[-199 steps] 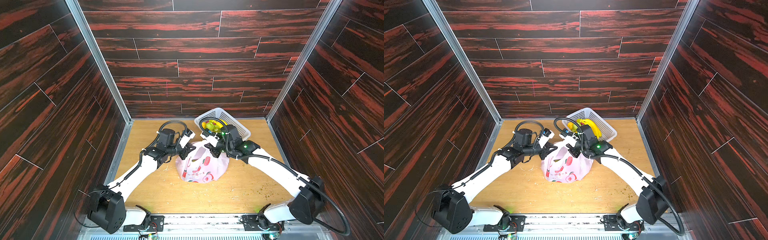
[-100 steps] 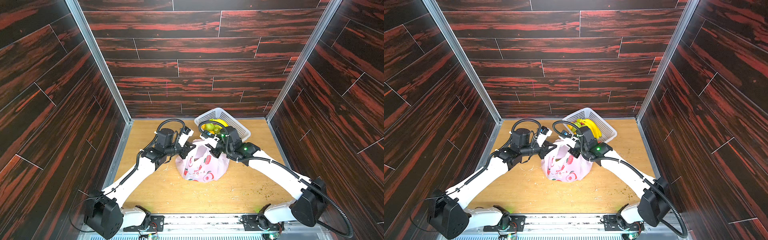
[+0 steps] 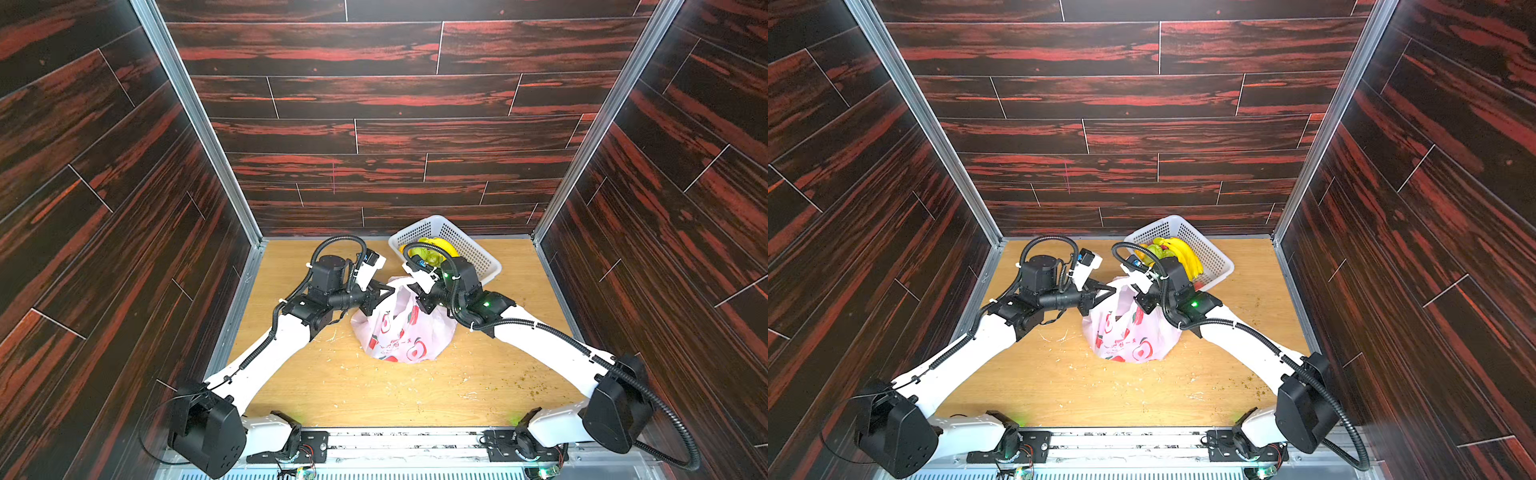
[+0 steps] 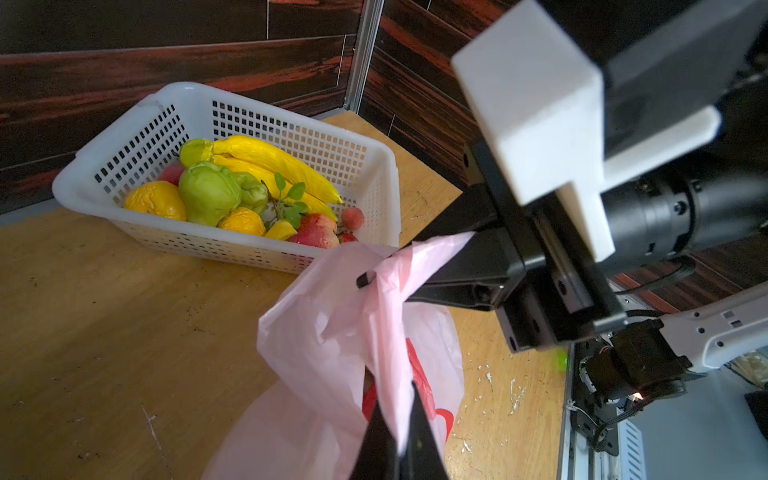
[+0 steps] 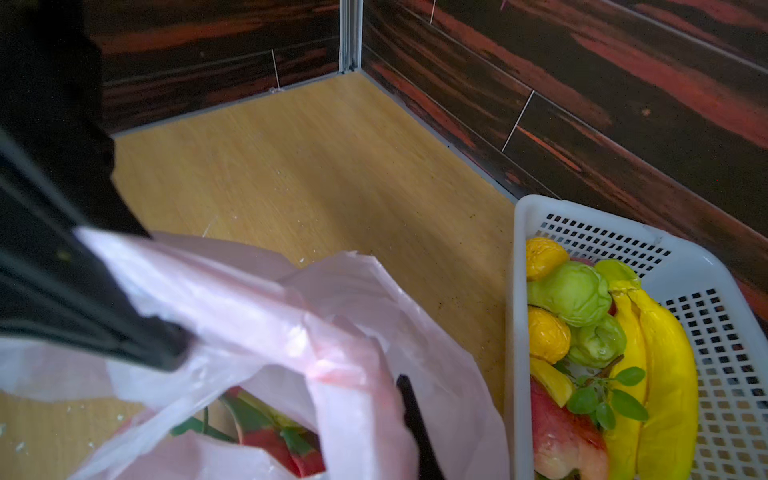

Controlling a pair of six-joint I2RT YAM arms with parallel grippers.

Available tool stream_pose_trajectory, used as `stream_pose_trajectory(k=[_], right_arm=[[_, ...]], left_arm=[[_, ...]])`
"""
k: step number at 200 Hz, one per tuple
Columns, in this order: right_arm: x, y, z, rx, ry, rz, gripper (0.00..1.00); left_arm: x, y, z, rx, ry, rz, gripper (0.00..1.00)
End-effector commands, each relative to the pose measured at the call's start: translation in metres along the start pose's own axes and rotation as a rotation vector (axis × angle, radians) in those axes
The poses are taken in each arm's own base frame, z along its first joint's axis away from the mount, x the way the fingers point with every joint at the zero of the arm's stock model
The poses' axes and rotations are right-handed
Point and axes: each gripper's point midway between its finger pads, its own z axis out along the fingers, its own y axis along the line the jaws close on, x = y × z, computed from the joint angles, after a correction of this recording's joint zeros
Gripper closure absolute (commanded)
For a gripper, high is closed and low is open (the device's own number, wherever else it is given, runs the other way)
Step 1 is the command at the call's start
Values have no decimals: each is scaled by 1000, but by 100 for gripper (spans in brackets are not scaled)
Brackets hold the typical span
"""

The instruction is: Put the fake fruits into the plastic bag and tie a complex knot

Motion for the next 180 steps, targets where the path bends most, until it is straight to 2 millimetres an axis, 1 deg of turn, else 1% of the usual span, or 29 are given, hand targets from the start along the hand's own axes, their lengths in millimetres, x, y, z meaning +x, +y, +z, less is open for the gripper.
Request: stream_pose_trajectory(k=[1,25,40,61,77,97,137,180], right_arm=[[-17,-18,-13,59,-78,85,100],[-25,-12,-12,24,-128,130,100],[-30,-9,-13,2,-163,151,100],[-39,1,-13,-66,-214,192,100],[-40,10,-9,-126,-247,232,100],[-39,16,-3,-161,-281,265,100],[-46,28,6,-239,-352,306,100],[-55,39,9,-326,-426,346,100]], left_arm=[[-9,-2,-5,12,-41,16,100],[-9,-4,-3,30,-44,9,100],[-5,-3,-3,26,-37,6,100],[-1,-3,-1,37,-38,0,100],[-2,-4,2,58,-56,-18,100],[-3,-5,3,70,-68,-32,100],[1,-4,5,75,-64,-43,100],[5,-5,6,84,-67,-52,100]])
